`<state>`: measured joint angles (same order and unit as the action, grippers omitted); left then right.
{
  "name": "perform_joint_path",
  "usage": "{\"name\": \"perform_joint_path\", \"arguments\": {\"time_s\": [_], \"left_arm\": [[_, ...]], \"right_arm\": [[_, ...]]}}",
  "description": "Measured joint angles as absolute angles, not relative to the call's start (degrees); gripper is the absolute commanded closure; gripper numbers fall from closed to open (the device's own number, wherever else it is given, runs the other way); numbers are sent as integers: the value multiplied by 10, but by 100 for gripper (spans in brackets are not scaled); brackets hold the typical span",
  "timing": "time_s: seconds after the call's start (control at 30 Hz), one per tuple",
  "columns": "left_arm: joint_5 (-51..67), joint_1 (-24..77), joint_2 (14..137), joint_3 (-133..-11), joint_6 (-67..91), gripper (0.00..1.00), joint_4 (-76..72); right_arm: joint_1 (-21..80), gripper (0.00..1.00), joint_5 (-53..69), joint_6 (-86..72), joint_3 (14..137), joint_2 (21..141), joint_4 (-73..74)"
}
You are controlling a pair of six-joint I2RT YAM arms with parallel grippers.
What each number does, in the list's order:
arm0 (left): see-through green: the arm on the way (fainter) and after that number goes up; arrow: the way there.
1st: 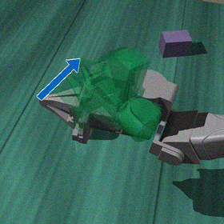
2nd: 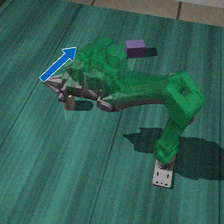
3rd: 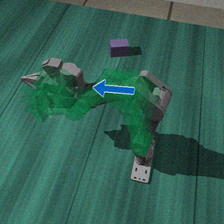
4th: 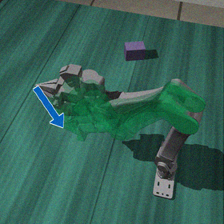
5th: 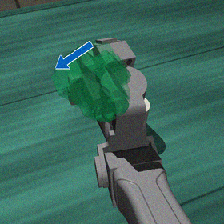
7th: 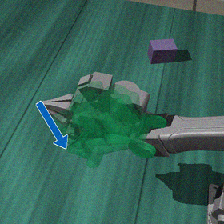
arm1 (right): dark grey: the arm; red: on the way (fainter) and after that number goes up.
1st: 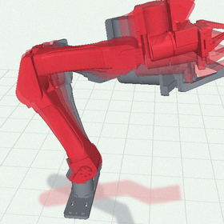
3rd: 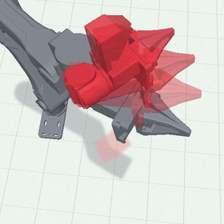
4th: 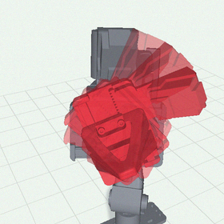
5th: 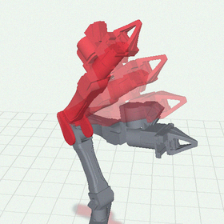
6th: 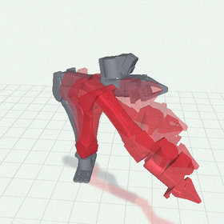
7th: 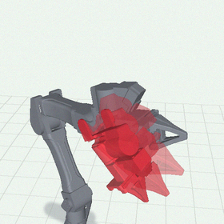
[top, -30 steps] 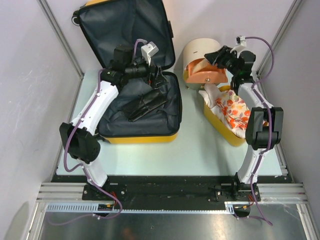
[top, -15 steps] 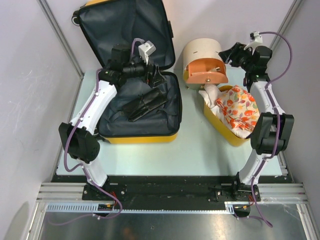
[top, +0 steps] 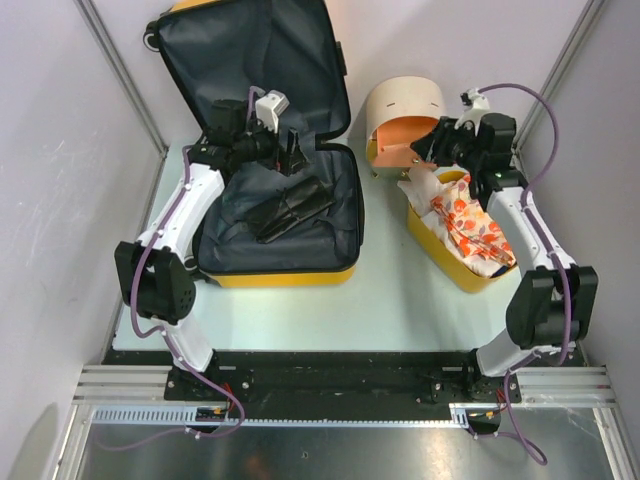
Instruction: Open, take out, and arrange the luggage
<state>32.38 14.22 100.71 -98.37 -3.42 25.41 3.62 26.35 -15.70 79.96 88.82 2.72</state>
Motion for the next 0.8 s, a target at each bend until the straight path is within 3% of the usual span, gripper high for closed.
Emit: {"name": "perform_joint_path", "arguments": {"time_s": [0.47, 0.7, 0.8], "left_arm": [[251, 123, 994, -929, -65, 0, 254], [242, 123, 1004, -926, -122, 2, 252], [241, 123, 1031, -926, -148, 4, 249]], "right_arm": [[40, 58, 222, -135, 809, 1050, -94], [44, 49, 203, -140, 873, 1141, -172], [46, 39, 205, -143, 879, 1149, -180]]}}
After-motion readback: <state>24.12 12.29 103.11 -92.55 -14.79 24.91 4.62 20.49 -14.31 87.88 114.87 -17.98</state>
